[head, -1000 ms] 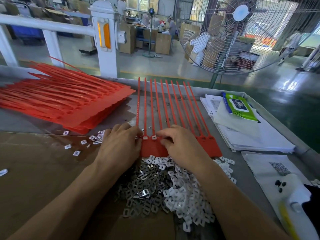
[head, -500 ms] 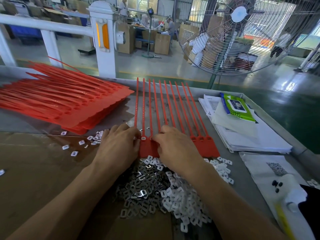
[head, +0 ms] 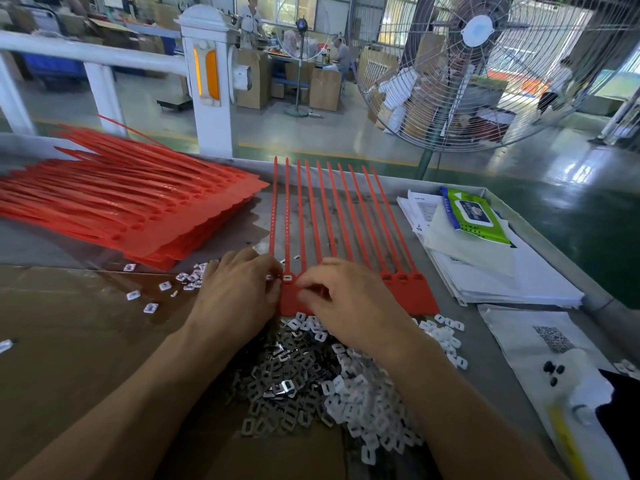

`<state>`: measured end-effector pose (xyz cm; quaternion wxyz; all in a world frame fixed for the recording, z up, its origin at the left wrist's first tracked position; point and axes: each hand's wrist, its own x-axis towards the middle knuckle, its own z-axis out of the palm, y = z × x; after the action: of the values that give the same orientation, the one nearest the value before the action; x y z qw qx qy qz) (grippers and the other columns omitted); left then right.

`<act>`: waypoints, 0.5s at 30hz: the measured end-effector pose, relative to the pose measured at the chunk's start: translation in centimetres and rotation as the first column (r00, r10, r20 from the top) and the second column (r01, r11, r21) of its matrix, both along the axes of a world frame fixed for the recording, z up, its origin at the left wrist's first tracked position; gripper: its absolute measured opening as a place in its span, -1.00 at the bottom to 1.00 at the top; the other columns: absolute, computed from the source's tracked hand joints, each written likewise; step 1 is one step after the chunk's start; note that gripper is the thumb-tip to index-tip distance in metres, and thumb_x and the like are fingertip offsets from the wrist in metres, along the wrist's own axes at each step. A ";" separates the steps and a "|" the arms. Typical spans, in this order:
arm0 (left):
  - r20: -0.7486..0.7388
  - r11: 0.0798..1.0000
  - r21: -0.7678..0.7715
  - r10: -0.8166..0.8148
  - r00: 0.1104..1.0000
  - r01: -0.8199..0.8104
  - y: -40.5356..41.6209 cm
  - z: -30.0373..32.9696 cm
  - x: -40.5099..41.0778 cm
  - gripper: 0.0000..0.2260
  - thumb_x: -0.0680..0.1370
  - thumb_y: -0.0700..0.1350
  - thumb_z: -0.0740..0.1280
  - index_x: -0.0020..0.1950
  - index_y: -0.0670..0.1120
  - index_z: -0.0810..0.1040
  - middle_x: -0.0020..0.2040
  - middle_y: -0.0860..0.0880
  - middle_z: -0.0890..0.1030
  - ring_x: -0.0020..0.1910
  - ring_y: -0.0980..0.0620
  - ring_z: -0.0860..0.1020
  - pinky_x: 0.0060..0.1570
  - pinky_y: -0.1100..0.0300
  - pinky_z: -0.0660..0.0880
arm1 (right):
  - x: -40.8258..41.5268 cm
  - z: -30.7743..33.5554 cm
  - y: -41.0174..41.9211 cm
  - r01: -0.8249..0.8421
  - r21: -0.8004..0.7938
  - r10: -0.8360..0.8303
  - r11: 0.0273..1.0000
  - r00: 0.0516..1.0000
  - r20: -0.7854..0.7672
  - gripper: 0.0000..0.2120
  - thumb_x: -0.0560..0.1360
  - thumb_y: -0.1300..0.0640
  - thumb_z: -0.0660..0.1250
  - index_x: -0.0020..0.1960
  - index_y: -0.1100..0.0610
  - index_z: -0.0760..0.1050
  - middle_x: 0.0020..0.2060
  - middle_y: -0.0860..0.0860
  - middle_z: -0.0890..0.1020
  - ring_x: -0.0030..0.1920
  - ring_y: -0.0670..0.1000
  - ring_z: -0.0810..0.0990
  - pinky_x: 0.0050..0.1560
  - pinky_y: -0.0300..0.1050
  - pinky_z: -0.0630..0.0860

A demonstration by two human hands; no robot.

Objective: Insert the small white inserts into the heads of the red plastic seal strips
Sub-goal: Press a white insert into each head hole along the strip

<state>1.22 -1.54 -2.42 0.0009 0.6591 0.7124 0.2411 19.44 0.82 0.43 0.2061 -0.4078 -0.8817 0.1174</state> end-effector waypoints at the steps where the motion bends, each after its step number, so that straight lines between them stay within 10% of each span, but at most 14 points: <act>1: 0.004 1.000 -0.002 0.001 1.000 -0.001 0.0 0.0 0.0 -0.80 0.57 0.07 0.29 0.18 0.14 0.58 0.12 0.06 0.56 0.20 -0.06 0.48 0.21 -0.03 0.33 | 0.0 0.1 -0.2 -0.043 -0.048 0.044 0.998 0.999 0.010 -0.88 0.59 -0.05 0.39 0.06 -0.08 0.69 -0.12 -0.17 0.58 -0.09 -0.17 0.55 -0.01 -0.17 0.47; 15: 0.013 1.000 -0.008 0.022 1.000 -0.022 -0.1 0.1 0.1 -0.79 0.57 0.06 0.29 0.18 0.15 0.58 0.14 0.08 0.56 0.22 -0.05 0.46 0.22 -0.02 0.31 | 0.0 0.2 -0.9 -0.121 -0.206 0.128 0.971 0.992 0.020 -0.90 0.53 -0.01 0.49 0.03 -0.06 0.70 -0.03 -0.12 0.59 0.12 -0.07 0.57 0.23 0.02 0.49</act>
<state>1.29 -1.64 -2.34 0.0054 0.6496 0.7205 0.2426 19.44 -0.07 0.60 0.1410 -0.3726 -0.8921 0.2133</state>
